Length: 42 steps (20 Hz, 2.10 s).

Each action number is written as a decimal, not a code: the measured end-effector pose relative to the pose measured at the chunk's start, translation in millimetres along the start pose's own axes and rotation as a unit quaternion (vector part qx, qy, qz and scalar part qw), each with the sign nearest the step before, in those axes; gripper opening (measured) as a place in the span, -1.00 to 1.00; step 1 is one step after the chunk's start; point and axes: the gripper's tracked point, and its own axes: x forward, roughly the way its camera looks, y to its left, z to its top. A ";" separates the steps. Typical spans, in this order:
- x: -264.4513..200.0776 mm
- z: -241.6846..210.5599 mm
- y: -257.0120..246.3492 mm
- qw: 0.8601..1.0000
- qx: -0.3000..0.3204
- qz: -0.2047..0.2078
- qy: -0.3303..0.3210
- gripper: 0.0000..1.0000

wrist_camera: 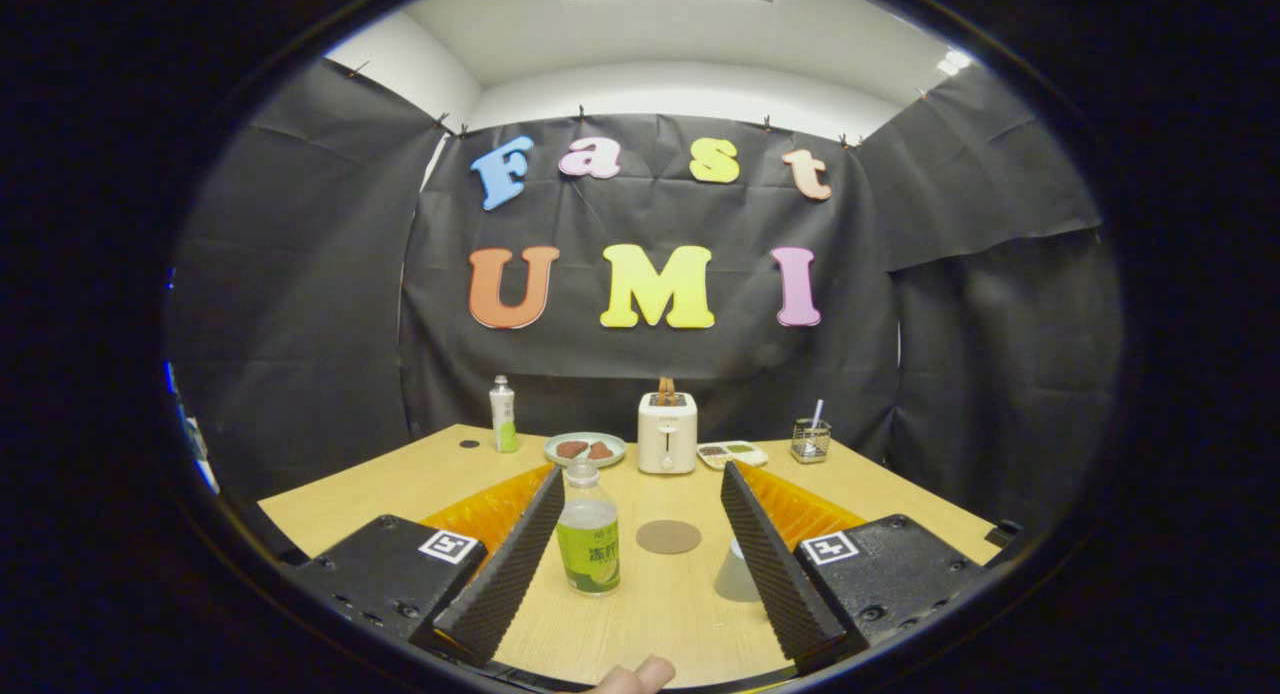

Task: Take the bottle from table, then pour the juice into the cup, finally place the bottle on the coaster

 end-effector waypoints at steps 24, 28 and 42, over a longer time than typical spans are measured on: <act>104.5 -84.7 50.7 0.997 -0.014 0.021 0.066 1.00; 125.4 -96.5 55.5 0.997 -0.010 0.017 0.078 1.00; 151.7 -109.4 49.3 0.991 0.023 0.000 0.133 0.67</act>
